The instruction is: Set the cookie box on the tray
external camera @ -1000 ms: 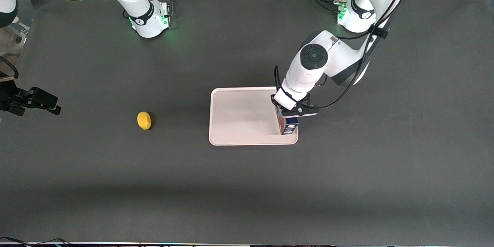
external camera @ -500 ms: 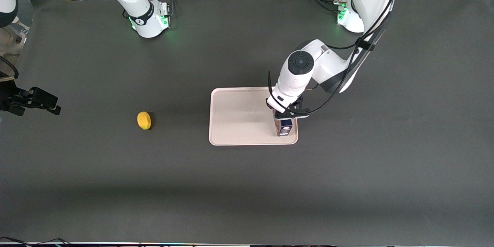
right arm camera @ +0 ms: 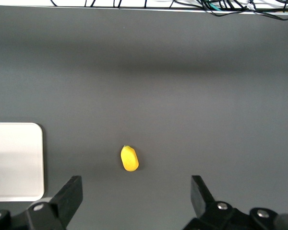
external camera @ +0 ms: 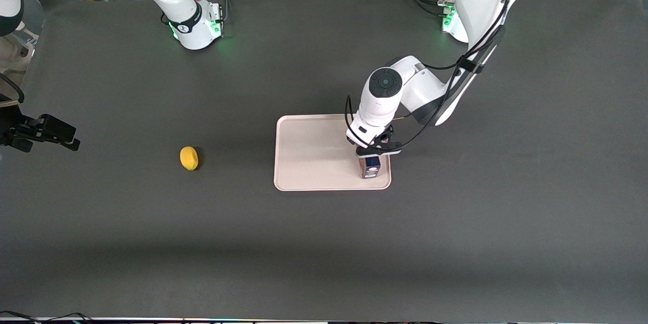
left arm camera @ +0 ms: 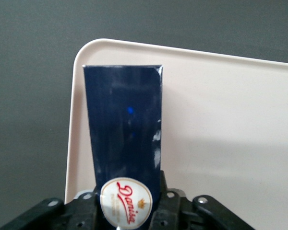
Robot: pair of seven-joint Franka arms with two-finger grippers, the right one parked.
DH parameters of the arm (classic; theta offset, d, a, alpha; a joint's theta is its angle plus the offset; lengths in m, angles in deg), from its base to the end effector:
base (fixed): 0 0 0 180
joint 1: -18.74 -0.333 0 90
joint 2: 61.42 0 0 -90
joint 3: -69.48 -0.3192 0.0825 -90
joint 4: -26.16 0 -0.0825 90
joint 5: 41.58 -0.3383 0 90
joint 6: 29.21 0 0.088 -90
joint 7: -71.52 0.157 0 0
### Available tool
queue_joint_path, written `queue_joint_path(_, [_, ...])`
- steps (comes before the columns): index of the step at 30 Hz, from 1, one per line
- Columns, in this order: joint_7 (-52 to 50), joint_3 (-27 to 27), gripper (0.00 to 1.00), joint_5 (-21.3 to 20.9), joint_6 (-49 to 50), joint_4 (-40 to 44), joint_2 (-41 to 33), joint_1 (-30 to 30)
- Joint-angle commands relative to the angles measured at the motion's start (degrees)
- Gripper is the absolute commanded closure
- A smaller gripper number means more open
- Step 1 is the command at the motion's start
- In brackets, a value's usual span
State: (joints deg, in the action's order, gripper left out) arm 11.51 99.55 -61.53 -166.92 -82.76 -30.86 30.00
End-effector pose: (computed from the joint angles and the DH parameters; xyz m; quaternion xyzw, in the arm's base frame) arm 0.4742 -0.3799 0.2406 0.9970 0.0703 0.0136 0.0292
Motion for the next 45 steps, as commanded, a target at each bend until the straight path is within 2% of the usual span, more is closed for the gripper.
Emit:
queue_joint_path(1, [-2.0,-0.9,0.38,-2.2,-0.2,0.6,0.9,1.1])
queue_joint_path(4, [-2.0,-0.9,0.29,-2.6,-0.5,0.6,1.0,1.1])
queue_joint_path(5, [-2.0,-0.9,0.22,-2.6,-0.7,0.6,1.0,1.1])
queue_joint_path(6, [-2.0,-0.9,0.10,-2.6,-0.7,0.6,1.0,1.1])
queue_joint_path(7, [-2.0,-0.9,0.03,-2.6,-0.8,0.6,1.1,1.1])
queue_joint_path(8, [-2.0,-0.9,0.00,-2.6,-0.9,0.6,1.1,1.1])
queue_joint_path(21, [-2.0,-0.8,0.00,-2.4,-0.4,1.9,0.2,0.8])
queue_joint_path(32, [0.1,-0.4,0.00,-0.7,9.7,10.6,-2.1,0.4])
queue_joint_path(41, [12.4,-2.6,0.00,7.7,16.5,12.3,-9.1,-2.5])
queue_joint_path(45, [17.8,-2.8,0.00,9.5,22.7,12.2,-13.8,-5.7])
